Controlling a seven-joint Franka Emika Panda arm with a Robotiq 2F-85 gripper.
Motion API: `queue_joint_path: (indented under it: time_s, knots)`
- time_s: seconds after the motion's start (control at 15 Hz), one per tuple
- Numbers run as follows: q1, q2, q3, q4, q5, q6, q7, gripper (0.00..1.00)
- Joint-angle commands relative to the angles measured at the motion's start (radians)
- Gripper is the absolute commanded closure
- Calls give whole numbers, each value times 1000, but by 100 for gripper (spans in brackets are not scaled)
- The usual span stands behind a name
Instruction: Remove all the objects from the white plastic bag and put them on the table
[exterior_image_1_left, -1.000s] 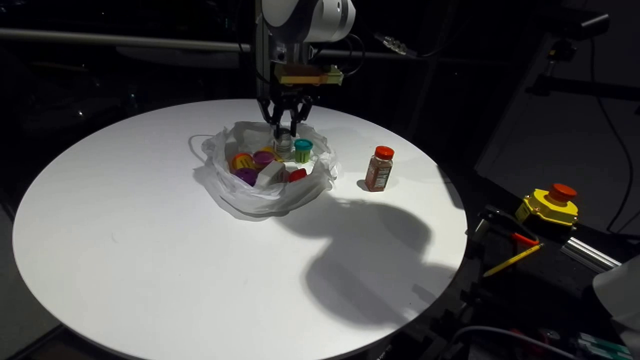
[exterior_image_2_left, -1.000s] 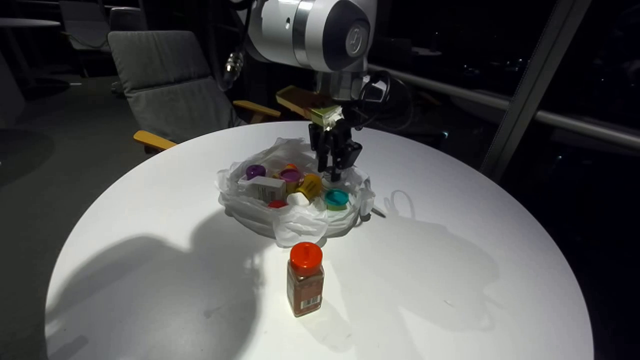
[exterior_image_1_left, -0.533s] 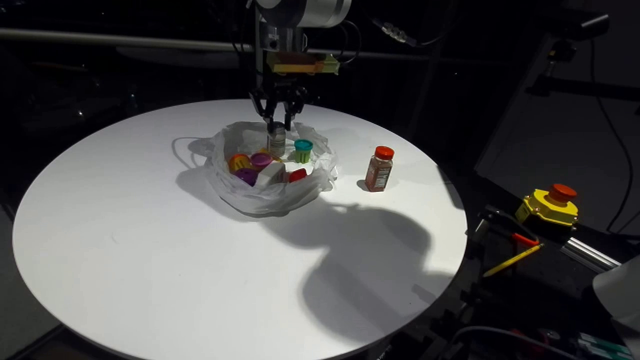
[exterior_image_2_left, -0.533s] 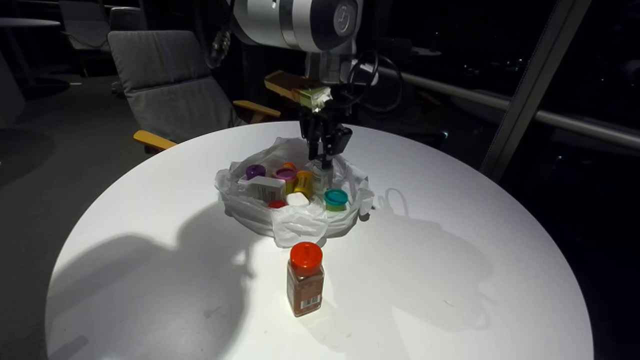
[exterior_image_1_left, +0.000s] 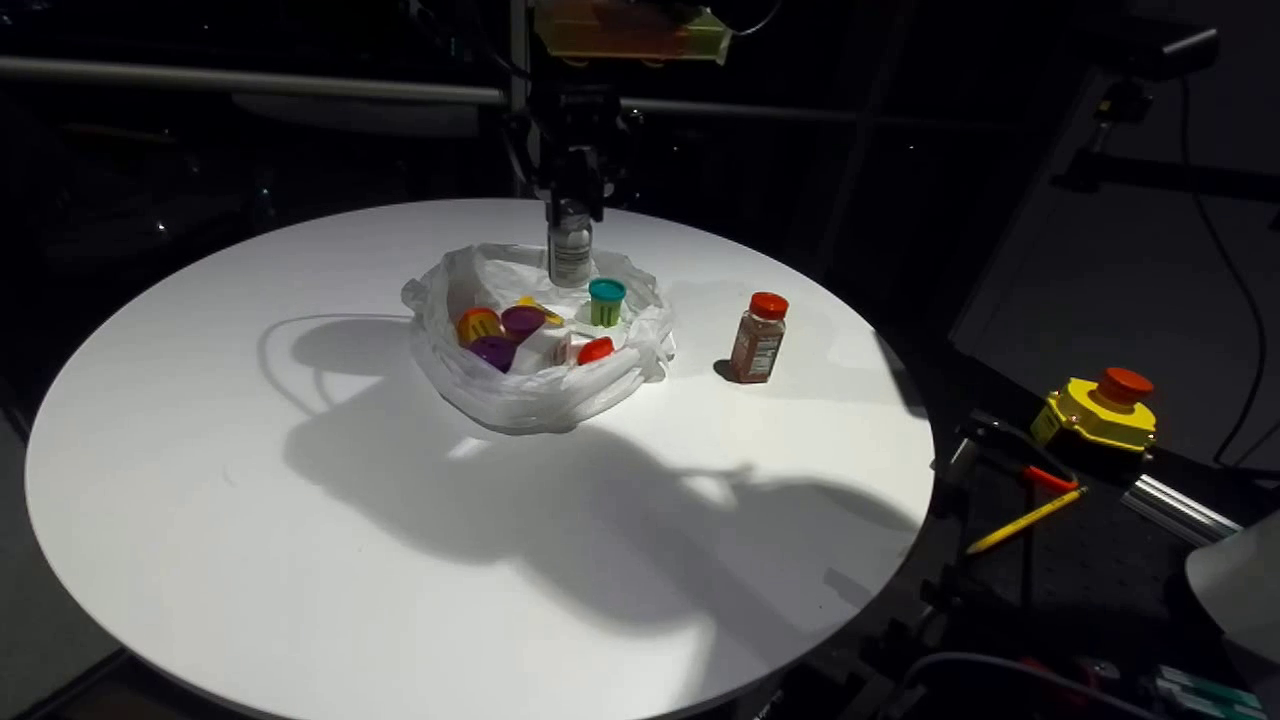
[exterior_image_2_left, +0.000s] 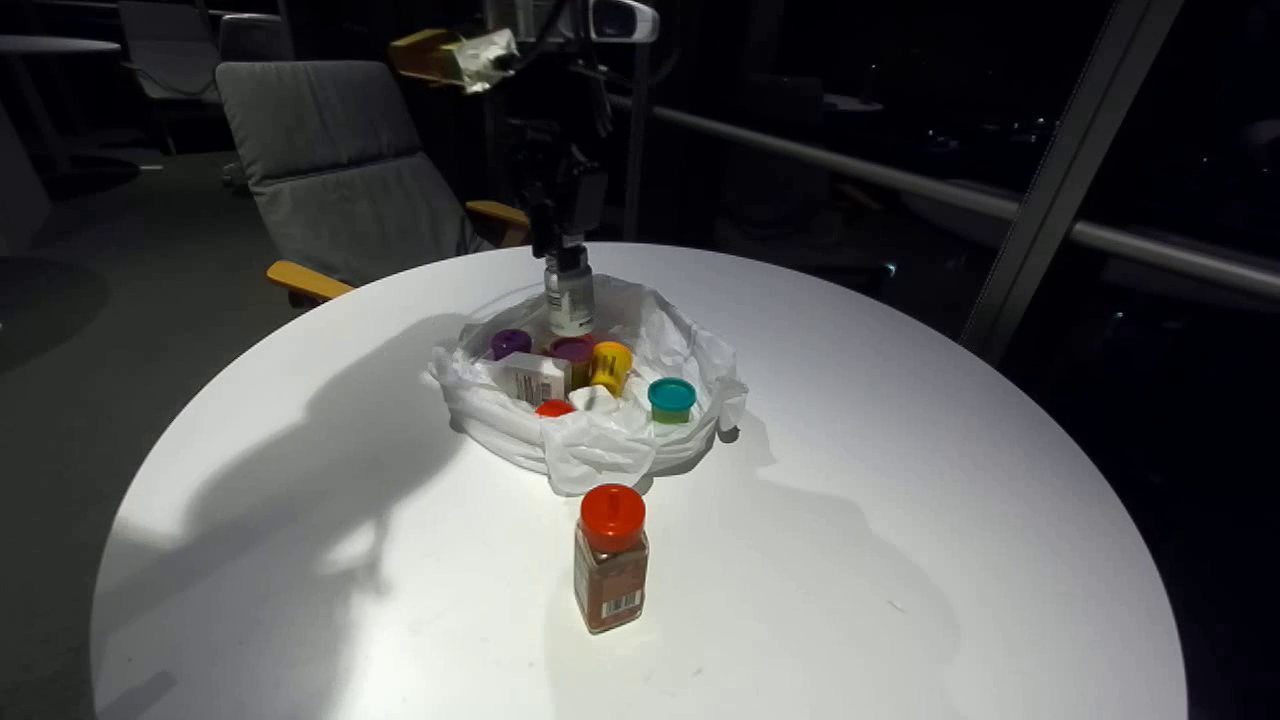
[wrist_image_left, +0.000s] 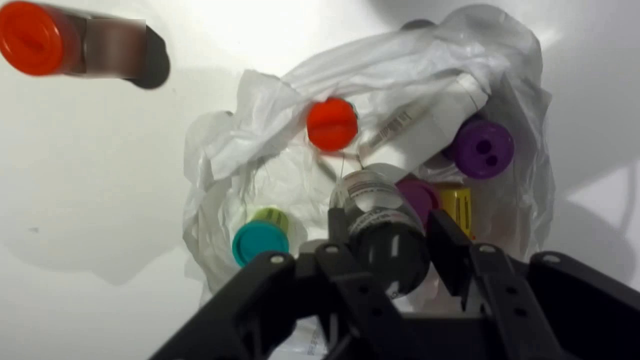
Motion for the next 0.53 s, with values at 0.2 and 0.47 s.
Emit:
queue_joint_path:
  time_s: [0.2, 0.47]
  knots:
    - [30, -219, 46, -410, -57, 127, 195, 81]
    - [11, -184, 47, -540, -56, 325, 222, 81]
